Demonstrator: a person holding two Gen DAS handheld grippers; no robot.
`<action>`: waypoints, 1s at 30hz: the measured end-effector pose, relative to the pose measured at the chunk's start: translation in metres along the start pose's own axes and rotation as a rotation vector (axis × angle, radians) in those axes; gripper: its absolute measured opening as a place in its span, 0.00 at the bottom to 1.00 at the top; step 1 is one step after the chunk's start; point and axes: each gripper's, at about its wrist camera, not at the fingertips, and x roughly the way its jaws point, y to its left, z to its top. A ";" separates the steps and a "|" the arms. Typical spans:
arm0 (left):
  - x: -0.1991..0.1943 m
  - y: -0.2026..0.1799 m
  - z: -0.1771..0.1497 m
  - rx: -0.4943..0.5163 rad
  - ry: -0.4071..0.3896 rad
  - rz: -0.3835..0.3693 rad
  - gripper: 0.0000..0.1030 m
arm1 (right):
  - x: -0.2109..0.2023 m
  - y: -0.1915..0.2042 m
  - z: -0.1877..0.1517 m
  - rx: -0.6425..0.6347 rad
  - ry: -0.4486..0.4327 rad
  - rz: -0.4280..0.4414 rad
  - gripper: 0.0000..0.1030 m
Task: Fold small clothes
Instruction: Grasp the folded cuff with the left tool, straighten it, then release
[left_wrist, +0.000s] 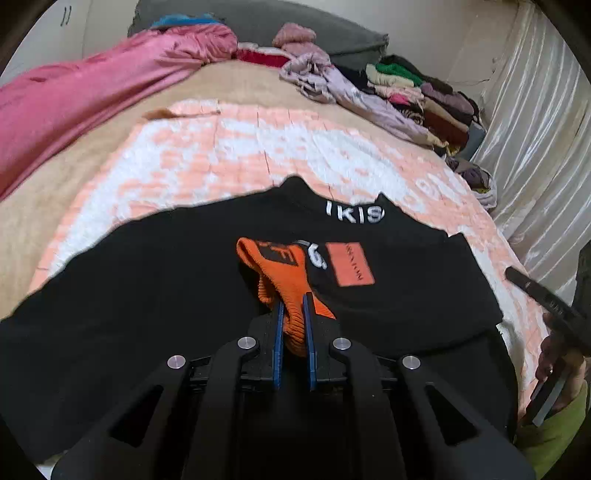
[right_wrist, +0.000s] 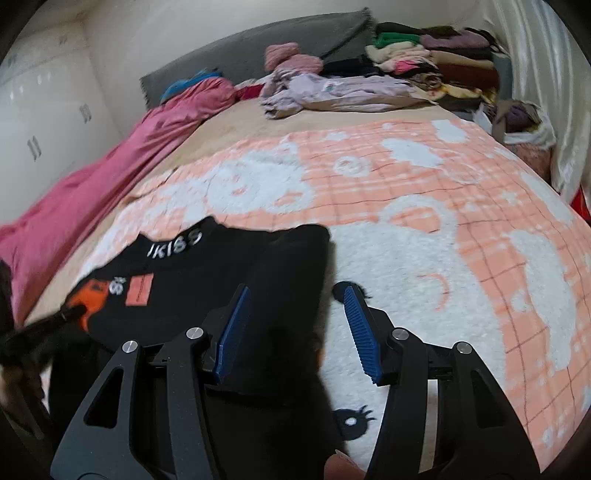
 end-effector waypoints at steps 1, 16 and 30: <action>-0.007 -0.001 0.000 0.011 -0.024 0.007 0.09 | 0.001 0.003 -0.001 -0.009 0.004 0.000 0.44; -0.004 0.024 0.003 0.004 0.037 0.097 0.11 | 0.014 0.040 -0.018 -0.165 0.044 -0.001 0.44; 0.004 -0.017 -0.006 0.099 0.044 0.015 0.11 | 0.018 0.056 -0.024 -0.167 0.070 0.061 0.44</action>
